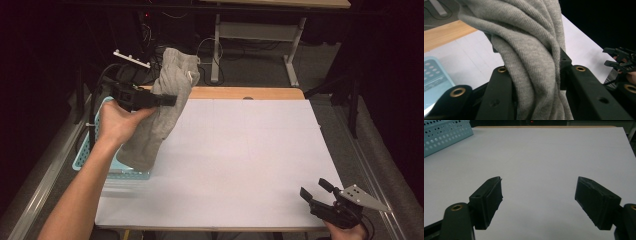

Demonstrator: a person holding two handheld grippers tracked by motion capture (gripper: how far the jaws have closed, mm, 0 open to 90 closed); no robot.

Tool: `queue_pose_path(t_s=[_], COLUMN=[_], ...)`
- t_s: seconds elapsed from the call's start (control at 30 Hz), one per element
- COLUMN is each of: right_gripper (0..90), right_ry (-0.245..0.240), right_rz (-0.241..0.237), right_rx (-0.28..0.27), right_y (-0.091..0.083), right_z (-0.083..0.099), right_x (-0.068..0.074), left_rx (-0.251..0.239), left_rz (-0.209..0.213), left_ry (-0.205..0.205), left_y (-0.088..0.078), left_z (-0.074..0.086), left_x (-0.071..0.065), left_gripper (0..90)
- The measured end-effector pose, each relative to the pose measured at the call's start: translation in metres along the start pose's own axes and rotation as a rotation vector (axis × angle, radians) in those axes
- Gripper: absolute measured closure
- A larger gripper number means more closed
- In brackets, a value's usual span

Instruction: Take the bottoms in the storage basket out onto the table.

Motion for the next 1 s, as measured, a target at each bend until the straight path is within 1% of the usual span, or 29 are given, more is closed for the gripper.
queue_pose_path(t_s=[0.2,0.37,0.67,1.0], right_gripper=[22.2,22.2,22.2,22.2], right_ry=[0.0,-0.002,0.002,-0.001], right_rz=[-0.005,-0.006,-0.004,-0.005], right_rx=[-0.002,0.001,0.002,0.001], right_y=[0.0,0.0,0.0,-0.001], right_z=[0.0,0.0,0.0,0.0], right_x=[0.0,0.0,0.0,0.0], left_rx=[0.004,0.009,0.018,0.033], left_rz=[0.014,0.022,0.041,0.066], left_ry=[0.013,0.039,0.057,0.085], left_y=[0.008,0.015,0.03,0.052], left_z=[-0.002,-0.004,-0.007,-0.012], left_x=[-0.007,-0.014,-0.022,-0.034], left_gripper=[66.5,66.5,66.5,66.3])
Point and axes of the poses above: each handheld gripper's, and its own axes: y roughly forward along the jaws, z roughly out of its underside, x roughly to its left, the point moved 5 cm from there along y, roughly forward along the jaws, and after that the axes turned 1 degree about z, right-handed, at the moved point
